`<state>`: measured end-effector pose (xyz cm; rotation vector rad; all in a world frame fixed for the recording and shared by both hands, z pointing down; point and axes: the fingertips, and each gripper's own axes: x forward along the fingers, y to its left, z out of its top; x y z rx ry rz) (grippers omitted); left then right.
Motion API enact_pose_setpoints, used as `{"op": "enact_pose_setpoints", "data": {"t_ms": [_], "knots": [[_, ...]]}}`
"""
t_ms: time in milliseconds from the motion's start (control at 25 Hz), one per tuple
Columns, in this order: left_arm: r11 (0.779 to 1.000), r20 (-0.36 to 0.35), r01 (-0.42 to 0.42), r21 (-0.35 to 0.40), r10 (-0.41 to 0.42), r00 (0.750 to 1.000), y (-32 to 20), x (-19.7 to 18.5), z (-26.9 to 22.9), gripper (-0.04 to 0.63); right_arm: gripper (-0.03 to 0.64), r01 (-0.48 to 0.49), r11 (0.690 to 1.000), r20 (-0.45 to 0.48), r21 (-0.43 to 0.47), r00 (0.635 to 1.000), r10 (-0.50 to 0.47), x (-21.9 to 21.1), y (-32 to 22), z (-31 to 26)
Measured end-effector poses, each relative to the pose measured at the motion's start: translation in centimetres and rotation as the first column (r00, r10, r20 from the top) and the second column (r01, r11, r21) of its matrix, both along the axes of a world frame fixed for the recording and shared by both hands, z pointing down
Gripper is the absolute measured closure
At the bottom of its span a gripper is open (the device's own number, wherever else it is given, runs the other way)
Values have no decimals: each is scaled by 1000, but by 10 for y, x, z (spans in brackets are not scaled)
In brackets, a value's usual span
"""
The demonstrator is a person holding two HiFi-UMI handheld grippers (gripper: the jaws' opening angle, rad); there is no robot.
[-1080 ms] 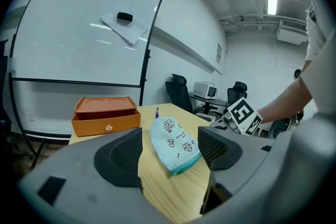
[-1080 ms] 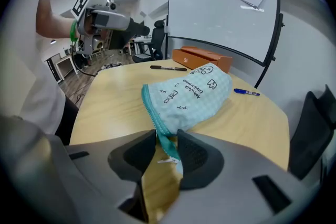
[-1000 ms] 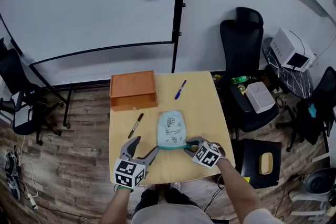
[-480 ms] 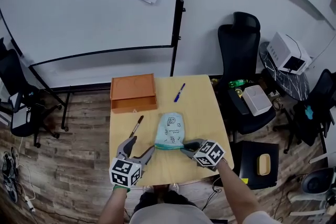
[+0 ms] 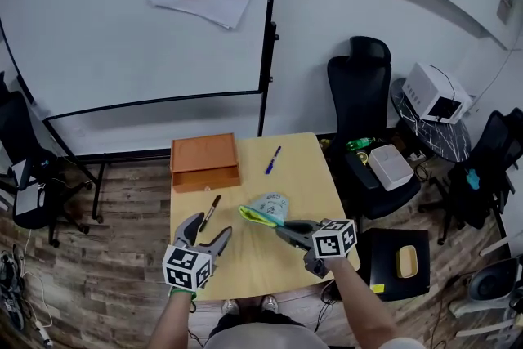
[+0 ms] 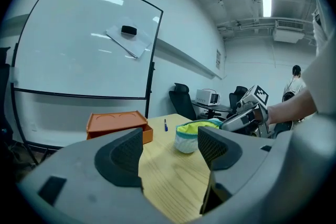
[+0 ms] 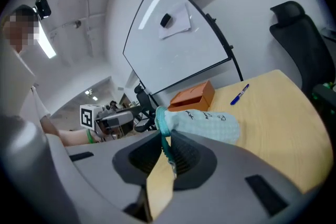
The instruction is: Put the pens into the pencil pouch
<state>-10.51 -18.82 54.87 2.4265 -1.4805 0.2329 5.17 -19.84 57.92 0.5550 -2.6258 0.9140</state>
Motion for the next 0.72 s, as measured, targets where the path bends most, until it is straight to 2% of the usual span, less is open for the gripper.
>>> {"op": "enact_pose_setpoints", "data": {"t_ms": [240,520,720], "knots": [[1000,24,-27,-1,27,999,-14,-1,-1,273,568,-132,991,108,-7,985,132,4,-10,-32],[998,57,-59,-32,61,997,-21,4,12,273,569,-199,980,124,9,973,196,14,-12,-36],[995,92,-44,-90,52,994,-28,-1,38,273,569,-220,975,123,42,969,213,17,-13,-45]]}}
